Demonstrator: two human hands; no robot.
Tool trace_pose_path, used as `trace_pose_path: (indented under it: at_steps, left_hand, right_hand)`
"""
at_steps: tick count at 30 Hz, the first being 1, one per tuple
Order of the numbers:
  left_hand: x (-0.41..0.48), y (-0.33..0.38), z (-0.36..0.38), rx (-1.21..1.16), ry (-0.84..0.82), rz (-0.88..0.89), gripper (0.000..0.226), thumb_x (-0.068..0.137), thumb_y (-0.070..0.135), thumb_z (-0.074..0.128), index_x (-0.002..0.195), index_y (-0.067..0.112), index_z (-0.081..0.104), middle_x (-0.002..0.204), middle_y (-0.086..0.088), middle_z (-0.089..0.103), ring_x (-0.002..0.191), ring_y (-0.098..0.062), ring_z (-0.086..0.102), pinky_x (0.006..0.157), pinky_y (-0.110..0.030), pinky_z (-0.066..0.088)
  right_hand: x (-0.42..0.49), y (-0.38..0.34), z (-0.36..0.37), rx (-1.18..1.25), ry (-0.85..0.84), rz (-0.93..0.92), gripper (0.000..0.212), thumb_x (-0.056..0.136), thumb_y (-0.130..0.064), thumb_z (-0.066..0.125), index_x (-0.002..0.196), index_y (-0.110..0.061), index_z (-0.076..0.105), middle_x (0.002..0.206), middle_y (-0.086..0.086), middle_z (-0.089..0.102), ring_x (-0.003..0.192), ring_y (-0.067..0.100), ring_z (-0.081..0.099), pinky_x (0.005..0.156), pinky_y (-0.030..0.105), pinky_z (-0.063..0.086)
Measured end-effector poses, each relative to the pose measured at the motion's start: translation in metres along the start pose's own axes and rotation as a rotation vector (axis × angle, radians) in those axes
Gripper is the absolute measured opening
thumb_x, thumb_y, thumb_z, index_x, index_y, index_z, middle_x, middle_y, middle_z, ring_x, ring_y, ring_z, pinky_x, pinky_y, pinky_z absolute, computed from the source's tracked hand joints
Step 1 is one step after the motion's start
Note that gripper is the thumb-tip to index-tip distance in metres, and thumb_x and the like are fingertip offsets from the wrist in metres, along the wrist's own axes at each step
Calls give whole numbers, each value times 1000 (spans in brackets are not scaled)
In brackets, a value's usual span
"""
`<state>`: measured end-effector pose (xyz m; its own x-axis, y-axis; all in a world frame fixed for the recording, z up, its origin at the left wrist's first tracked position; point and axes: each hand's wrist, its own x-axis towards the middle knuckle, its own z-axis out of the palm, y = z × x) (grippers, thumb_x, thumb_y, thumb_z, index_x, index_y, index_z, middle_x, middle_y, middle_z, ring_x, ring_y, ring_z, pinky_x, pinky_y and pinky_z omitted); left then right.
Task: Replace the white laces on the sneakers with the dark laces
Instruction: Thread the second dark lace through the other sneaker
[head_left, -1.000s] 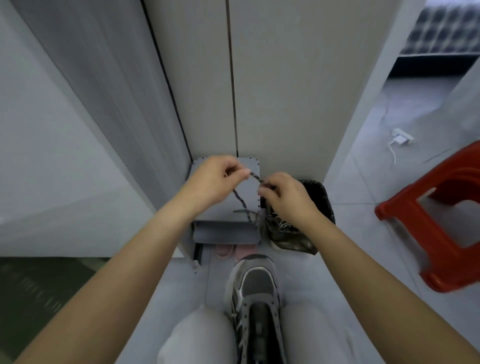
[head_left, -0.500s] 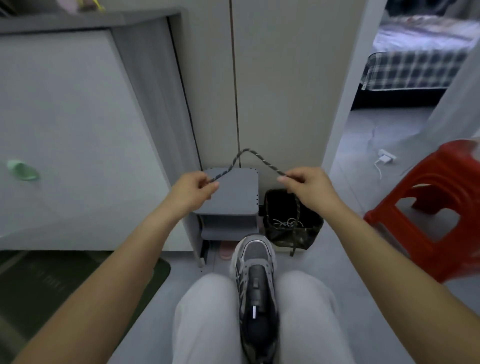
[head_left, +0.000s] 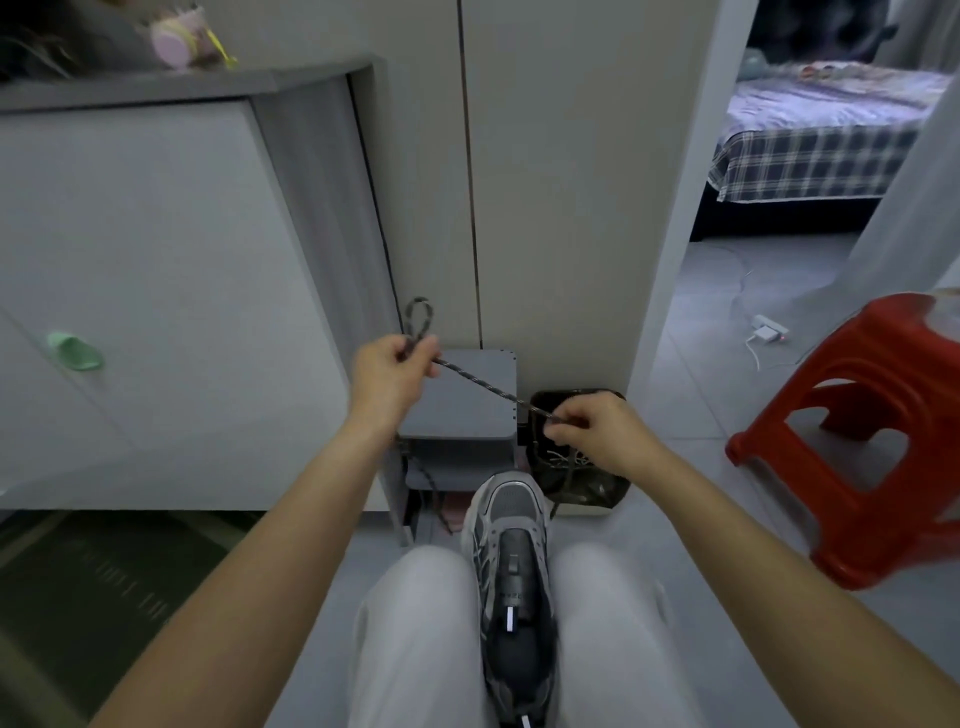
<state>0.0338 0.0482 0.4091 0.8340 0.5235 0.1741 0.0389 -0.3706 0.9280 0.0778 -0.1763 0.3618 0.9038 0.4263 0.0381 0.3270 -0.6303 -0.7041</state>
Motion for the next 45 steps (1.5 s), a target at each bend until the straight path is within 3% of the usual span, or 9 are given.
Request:
trace_pose_path:
  at_steps: [10,14,19,21,24,27,33,40,45]
  left_hand:
    - [17,-37,-63,-398,259,-293,18,92,27,58,89,11,65,81,-1,67,45,-7,34,35,-17,25]
    - [14,-42,-65,-332,188,-331,17,92,25,59,96,8,63,91,-9,70,48,-8,36,35,-17,25]
    - [-13,-33,-26,-136,-8,-271,78,92,27,60,148,14,7,102,-10,66,67,-12,49,64,-27,44]
    - [-32,-35,-6,-21,-96,-155,56,91,23,60,139,20,30,97,-6,60,75,-16,53,75,-33,46]
    - [-60,-51,22,205,-371,-76,3,87,15,63,87,19,64,79,-3,64,75,-20,60,75,-32,51]
    - [-89,-76,45,505,-606,-54,12,84,23,62,80,17,72,89,-2,70,86,-20,64,81,-34,52]
    - [-123,-98,66,660,-562,5,18,83,29,62,97,32,72,103,-2,52,108,-21,46,93,-29,40]
    - [-125,-99,80,602,-434,-14,15,84,27,60,96,24,68,106,0,50,114,-21,41,92,-27,37]
    - [-124,-104,83,578,-351,8,11,81,24,63,91,19,63,94,7,41,106,-18,45,79,-21,35]
  right_hand:
    - [-15,88,11,-25,-63,321,17,84,-22,68,72,-12,70,67,2,64,66,16,58,60,25,44]
    - [-21,87,9,-7,-50,349,22,89,-28,62,75,-13,69,64,3,62,58,12,55,52,20,42]
    - [-25,52,19,645,-46,410,15,93,-13,56,82,-3,59,75,11,66,52,6,62,48,15,48]
    - [-31,44,29,768,-97,403,8,88,-1,60,80,-3,59,76,10,66,62,8,66,58,17,55]
    - [-41,42,49,674,-120,417,11,89,-1,58,79,-5,56,75,13,68,61,13,68,55,22,55]
    - [-46,47,67,651,-84,406,14,91,0,54,81,-5,46,80,21,69,57,15,68,50,24,51]
    - [-47,54,72,680,45,330,24,83,6,63,75,-9,46,52,-2,65,56,10,67,49,17,49]
    - [-44,55,81,602,39,276,24,81,5,66,74,-8,47,43,-6,57,61,16,68,69,35,56]
    - [-42,53,81,466,11,242,22,80,-1,69,76,-8,49,42,-8,56,57,10,65,54,17,49]
